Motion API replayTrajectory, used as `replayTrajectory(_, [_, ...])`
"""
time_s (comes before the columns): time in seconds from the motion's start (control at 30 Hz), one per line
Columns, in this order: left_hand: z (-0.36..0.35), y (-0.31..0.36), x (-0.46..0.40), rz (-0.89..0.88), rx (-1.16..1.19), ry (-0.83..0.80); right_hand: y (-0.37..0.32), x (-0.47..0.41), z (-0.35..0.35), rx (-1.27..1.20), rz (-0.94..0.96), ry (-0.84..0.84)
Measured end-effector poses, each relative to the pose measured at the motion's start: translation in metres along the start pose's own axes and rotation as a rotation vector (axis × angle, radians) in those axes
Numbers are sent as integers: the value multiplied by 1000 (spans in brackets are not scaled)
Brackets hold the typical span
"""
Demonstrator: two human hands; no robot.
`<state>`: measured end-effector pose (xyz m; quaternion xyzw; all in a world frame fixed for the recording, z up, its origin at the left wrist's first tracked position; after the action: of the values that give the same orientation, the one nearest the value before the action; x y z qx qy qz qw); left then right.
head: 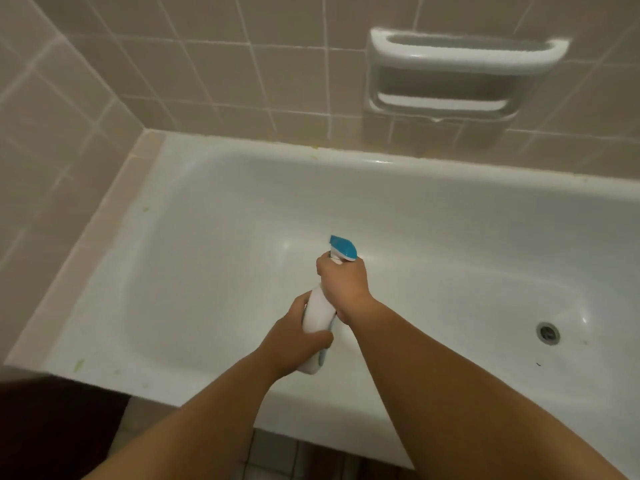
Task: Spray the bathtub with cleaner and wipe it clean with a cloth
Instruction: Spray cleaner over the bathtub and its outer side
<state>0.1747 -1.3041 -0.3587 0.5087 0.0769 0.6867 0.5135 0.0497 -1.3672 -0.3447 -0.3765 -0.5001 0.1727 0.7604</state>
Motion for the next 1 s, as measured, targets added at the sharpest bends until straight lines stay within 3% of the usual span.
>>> replayTrajectory(0.23, [13, -25, 43, 142, 148, 148, 7, 33, -32, 182, 52, -160])
replayTrajectory(0.47, [8, -42, 76, 211, 142, 132, 25, 62, -35, 245, 4, -207])
replayTrajectory(0.7, [13, -69, 105, 200, 93, 120, 60, 85, -45, 267, -91, -190])
replayTrajectory(1.0, [24, -114, 129, 159, 84, -16, 105, 124, -44, 179, -191, -87])
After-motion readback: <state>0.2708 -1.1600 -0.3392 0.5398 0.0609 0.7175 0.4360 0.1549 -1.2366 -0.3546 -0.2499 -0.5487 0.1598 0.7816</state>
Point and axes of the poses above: each hand's wrist, its own x-axis away from the middle knuckle, its own z-axis out of the back of the hand, y = z × x, the point moved 1 cm from there along -x, towards the middle knuckle, and after that the axes turned 12 degrees about y, right-handed, at the moved point
